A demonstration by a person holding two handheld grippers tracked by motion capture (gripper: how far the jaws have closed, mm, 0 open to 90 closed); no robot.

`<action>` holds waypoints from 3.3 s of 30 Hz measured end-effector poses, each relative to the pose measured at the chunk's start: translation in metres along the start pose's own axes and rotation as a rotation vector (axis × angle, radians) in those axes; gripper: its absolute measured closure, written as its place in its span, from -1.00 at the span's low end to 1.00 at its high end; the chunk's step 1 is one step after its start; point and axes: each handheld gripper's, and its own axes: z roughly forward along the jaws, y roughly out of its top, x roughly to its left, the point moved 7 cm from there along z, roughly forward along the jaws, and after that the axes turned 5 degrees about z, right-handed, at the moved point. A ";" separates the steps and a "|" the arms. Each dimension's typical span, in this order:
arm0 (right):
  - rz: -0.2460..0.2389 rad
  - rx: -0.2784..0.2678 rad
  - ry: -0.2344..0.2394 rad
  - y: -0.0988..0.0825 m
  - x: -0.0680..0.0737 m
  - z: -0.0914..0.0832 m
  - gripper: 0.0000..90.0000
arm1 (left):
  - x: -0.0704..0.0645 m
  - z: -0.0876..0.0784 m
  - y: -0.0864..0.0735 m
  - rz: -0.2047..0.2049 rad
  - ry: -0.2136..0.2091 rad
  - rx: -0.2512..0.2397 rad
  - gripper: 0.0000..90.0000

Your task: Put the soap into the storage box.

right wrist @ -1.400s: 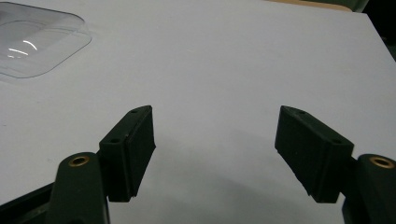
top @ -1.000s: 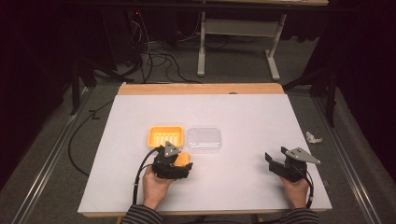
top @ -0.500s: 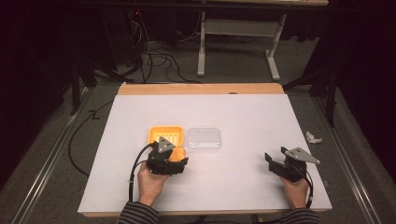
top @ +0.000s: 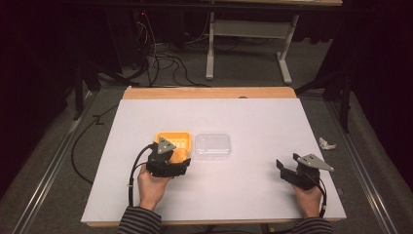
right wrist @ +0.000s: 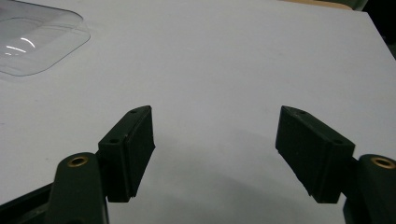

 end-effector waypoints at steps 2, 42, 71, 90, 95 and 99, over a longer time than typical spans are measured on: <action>0.002 -0.001 -0.001 0.000 0.000 0.000 -0.37 | 0.002 0.001 0.001 0.003 0.007 0.004 -0.39; 0.004 -0.003 -0.003 0.000 0.000 0.000 -0.37 | 0.049 0.004 0.020 -0.090 0.076 -0.010 -0.39; 0.004 -0.001 -0.004 0.000 0.000 0.000 -0.37 | 0.072 0.033 0.020 -0.093 0.138 0.050 -0.39; 0.003 -0.003 -0.003 0.000 0.000 0.000 -0.37 | 0.071 0.054 0.012 -0.087 0.136 0.108 -0.39; 0.003 -0.003 -0.003 0.000 0.000 0.000 -0.37 | 0.072 0.058 0.009 -0.092 0.138 0.120 -0.39; 0.002 -0.002 -0.003 0.000 0.000 0.000 -0.37 | 0.073 0.060 0.009 -0.094 0.137 0.126 -0.39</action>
